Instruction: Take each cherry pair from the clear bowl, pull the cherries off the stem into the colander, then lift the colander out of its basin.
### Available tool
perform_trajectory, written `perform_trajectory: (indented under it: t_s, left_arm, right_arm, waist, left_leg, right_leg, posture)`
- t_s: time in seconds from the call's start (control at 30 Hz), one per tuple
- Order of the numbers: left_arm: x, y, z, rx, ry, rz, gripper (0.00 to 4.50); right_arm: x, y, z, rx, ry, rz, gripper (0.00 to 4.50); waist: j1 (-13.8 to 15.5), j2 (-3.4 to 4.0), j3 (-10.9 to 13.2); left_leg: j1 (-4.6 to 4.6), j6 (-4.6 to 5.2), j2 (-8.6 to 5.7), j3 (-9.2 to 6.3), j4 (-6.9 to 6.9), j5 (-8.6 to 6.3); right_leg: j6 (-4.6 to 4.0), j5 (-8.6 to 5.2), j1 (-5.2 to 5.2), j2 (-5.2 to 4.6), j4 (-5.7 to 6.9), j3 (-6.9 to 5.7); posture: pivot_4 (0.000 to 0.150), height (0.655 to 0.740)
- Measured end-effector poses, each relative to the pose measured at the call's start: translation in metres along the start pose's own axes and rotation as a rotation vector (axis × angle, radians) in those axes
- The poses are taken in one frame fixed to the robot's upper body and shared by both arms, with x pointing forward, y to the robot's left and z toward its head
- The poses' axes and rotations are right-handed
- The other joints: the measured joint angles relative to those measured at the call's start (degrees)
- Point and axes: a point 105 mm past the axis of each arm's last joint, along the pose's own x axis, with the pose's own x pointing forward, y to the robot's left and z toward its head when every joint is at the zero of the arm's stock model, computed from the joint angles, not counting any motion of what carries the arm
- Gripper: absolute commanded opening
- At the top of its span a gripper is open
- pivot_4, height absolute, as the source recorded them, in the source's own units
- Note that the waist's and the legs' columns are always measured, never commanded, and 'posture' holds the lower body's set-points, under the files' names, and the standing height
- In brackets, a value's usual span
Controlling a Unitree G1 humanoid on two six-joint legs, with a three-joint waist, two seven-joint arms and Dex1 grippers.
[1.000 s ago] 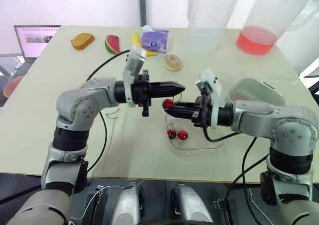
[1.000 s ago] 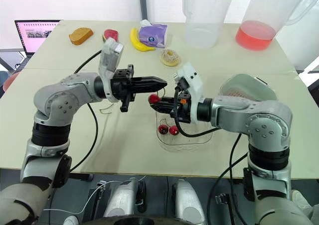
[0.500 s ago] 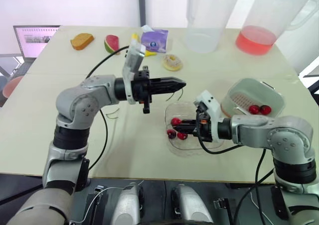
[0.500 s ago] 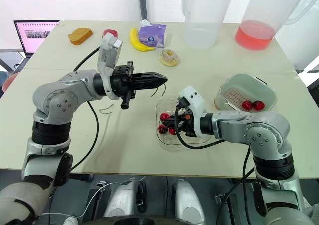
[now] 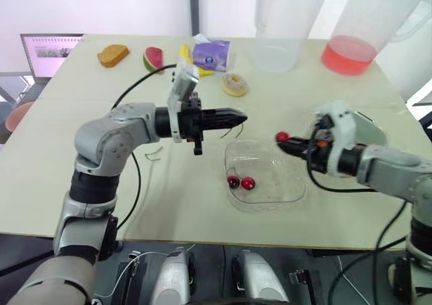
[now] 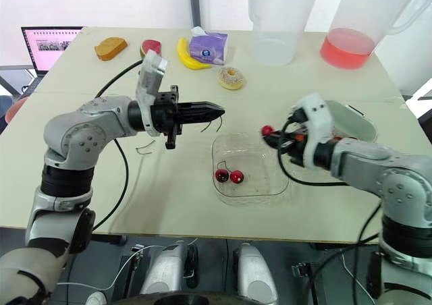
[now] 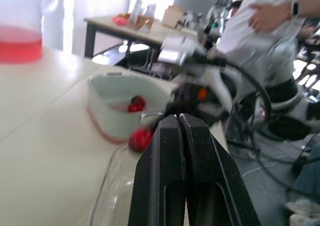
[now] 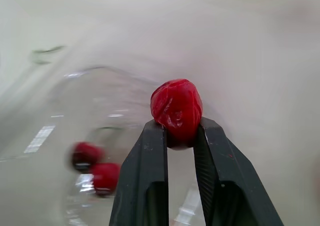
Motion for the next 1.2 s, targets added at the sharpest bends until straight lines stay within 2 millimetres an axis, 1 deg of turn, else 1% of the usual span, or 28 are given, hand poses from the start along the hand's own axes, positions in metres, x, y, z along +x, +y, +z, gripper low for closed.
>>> perform_trajectory:
  t_s: [0.07, 0.13, 0.2, 0.27, 0.33, 0.43, 0.57, 0.63, 0.7, 0.73, 0.8, 0.83, 0.87, 0.93, 1.07, 1.13, 1.2]
  left_arm:
    - [0.001, 0.001, -0.009, -0.004, 0.025, 0.011, 0.0]
    - [0.002, 0.001, -0.012, -0.01, 0.032, 0.011, 0.0]
    - [0.003, 0.0, -0.012, 0.0, 0.032, 0.009, 0.0]
    - [0.003, -0.001, -0.011, 0.006, 0.032, 0.006, 0.0]
    - [0.003, -0.002, -0.011, 0.009, 0.032, 0.004, 0.0]
    - [0.003, -0.002, -0.011, 0.011, 0.036, 0.008, 0.0]
    - [0.002, -0.001, -0.012, 0.015, 0.041, 0.013, 0.0]
    - [0.002, -0.001, -0.012, 0.016, 0.041, 0.014, 0.0]
    - [0.002, -0.002, -0.013, 0.018, 0.042, 0.014, 0.0]
    - [0.001, -0.002, -0.014, 0.014, 0.043, 0.015, 0.0]
    - [0.001, -0.002, -0.015, 0.01, 0.044, 0.019, 0.0]
    - [0.001, -0.001, -0.016, 0.009, 0.045, 0.02, 0.0]
    - [0.001, -0.001, -0.016, 0.009, 0.046, 0.021, 0.0]
    - [0.0, -0.001, -0.016, 0.01, 0.046, 0.022, 0.0]
    - [0.0, -0.001, -0.016, 0.011, 0.048, 0.023, 0.0]
    - [0.0, -0.001, -0.016, 0.011, 0.049, 0.024, 0.0]
    - [-0.001, -0.001, -0.016, 0.013, 0.05, 0.025, 0.0]
  right_arm:
    - [-0.008, -0.034, 0.003, 0.01, -0.03, -0.177, 0.27]
    - [-0.012, -0.055, 0.002, 0.002, -0.038, -0.299, 0.27]
    - [-0.015, -0.074, -0.003, 0.008, -0.023, -0.403, 0.27]
    - [-0.017, -0.086, -0.009, 0.026, -0.001, -0.468, 0.27]
    - [-0.015, -0.093, -0.016, 0.047, 0.024, -0.496, 0.27]
    - [-0.009, -0.098, -0.024, 0.068, 0.056, -0.505, 0.27]
    - [0.002, -0.1, -0.027, 0.058, 0.086, -0.487, 0.27]
    - [0.003, -0.103, -0.026, 0.059, 0.084, -0.49, 0.27]
    - [0.003, -0.105, -0.026, 0.063, 0.082, -0.492, 1.27]
    - [0.004, -0.105, -0.025, 0.065, 0.082, -0.489, 1.62]
    - [0.006, -0.104, -0.025, 0.071, 0.079, -0.48, 2.55]
    - [0.007, -0.102, -0.026, 0.075, 0.078, -0.472, 3.07]
    - [0.008, -0.102, -0.027, 0.079, 0.079, -0.466, 3.67]
    - [0.009, -0.101, -0.028, 0.081, 0.081, -0.464, 4.46]
    - [0.006, -0.1, -0.022, 0.09, 0.047, -0.457, 4.46]
    - [0.003, -0.096, -0.012, 0.085, 0.001, -0.441, 4.46]
    - [-0.003, -0.085, 0.005, 0.055, -0.074, -0.385, 4.46]
  waist:
    - [-0.02, 0.0, 0.0]
    - [-0.2, 0.0, 0.0]
    - [-0.26, 0.03, -0.01]
    - [-0.2, 0.03, -0.01]
    - [-0.15, 0.03, -0.01]
    - [-0.12, 0.03, -0.01]
    - [-0.13, 0.03, -0.01]
    - [-0.1, 0.04, -0.01]
    - [0.0, 0.03, -0.01]
    - [-0.01, 0.04, -0.01]
    - [-0.05, 0.03, -0.01]
    - [-0.06, 0.04, -0.01]
    - [-0.06, 0.03, -0.01]
    - [-0.03, 0.04, -0.01]
    - [-0.05, 0.04, -0.01]
    - [-0.05, 0.04, -0.01]
    - [-0.05, 0.04, 0.0]
  left_leg:
    - [0.01, 0.0, 0.0, 0.02, 0.0, 0.0]
    - [0.01, -0.02, 0.06, 0.02, -0.01, 0.01]
    - [0.02, -0.04, 0.07, 0.02, -0.04, 0.03]
    - [0.03, -0.06, 0.07, 0.02, -0.04, 0.04]
    - [0.03, -0.06, 0.05, 0.03, -0.03, 0.04]
    - [0.02, -0.06, 0.03, 0.04, -0.03, 0.04]
    - [0.02, -0.06, 0.02, 0.04, -0.03, 0.03]
    - [0.02, -0.05, 0.02, 0.04, -0.04, 0.03]
    - [0.02, -0.05, 0.02, 0.04, -0.04, 0.03]
    - [0.02, -0.05, 0.02, 0.04, -0.03, 0.03]
    - [0.02, -0.05, 0.02, 0.04, -0.03, 0.03]
    - [0.02, -0.06, 0.02, 0.04, -0.03, 0.03]
    - [0.02, -0.06, 0.02, 0.04, -0.03, 0.04]
    - [0.02, -0.06, 0.02, 0.04, -0.03, 0.03]
    - [0.02, -0.06, 0.02, 0.04, -0.03, 0.04]
    - [0.02, -0.06, 0.02, 0.04, -0.03, 0.03]
    - [0.02, -0.06, 0.02, 0.03, -0.04, 0.03]
  right_leg:
    - [0.0, 0.0, 0.0, 0.03, 0.01, 0.01]
    - [0.0, 0.0, -0.02, 0.05, 0.01, 0.02]
    - [0.0, 0.0, -0.03, 0.06, 0.01, 0.04]
    - [0.0, 0.0, -0.03, 0.07, 0.02, 0.04]
    - [0.0, 0.0, -0.02, 0.08, 0.02, 0.04]
    - [0.0, 0.0, -0.02, 0.09, 0.02, 0.04]
    - [0.0, 0.0, -0.02, 0.09, 0.02, 0.04]
    - [0.0, 0.0, -0.02, 0.09, 0.02, 0.04]
    - [0.0, 0.0, -0.02, 0.08, 0.01, 0.03]
    - [0.0, 0.0, -0.02, 0.08, 0.01, 0.03]
    - [0.0, 0.0, -0.02, 0.08, 0.02, 0.03]
    - [0.01, 0.0, -0.02, 0.08, 0.02, 0.03]
    - [0.0, 0.0, -0.02, 0.09, 0.02, 0.03]
    - [0.01, 0.0, -0.02, 0.08, 0.02, 0.03]
    - [0.01, 0.0, -0.02, 0.07, 0.02, 0.03]
    - [0.01, 0.0, -0.02, 0.08, 0.03, 0.03]
    - [0.01, 0.0, -0.02, 0.08, 0.03, 0.03]
  posture:
    - [0.15, 0.74]
    - [0.15, 0.74]
    - [0.15, 0.74]
    - [0.15, 0.74]
    - [0.15, 0.74]
    - [0.15, 0.74]
    - [0.15, 0.74]
    - [0.15, 0.74]
    - [0.15, 0.74]
    - [0.15, 0.74]
    - [0.15, 0.74]
    - [0.15, 0.74]
    - [0.15, 0.74]
    - [0.15, 0.74]
    - [0.15, 0.74]
    - [0.15, 0.74]
    - [0.15, 0.74]
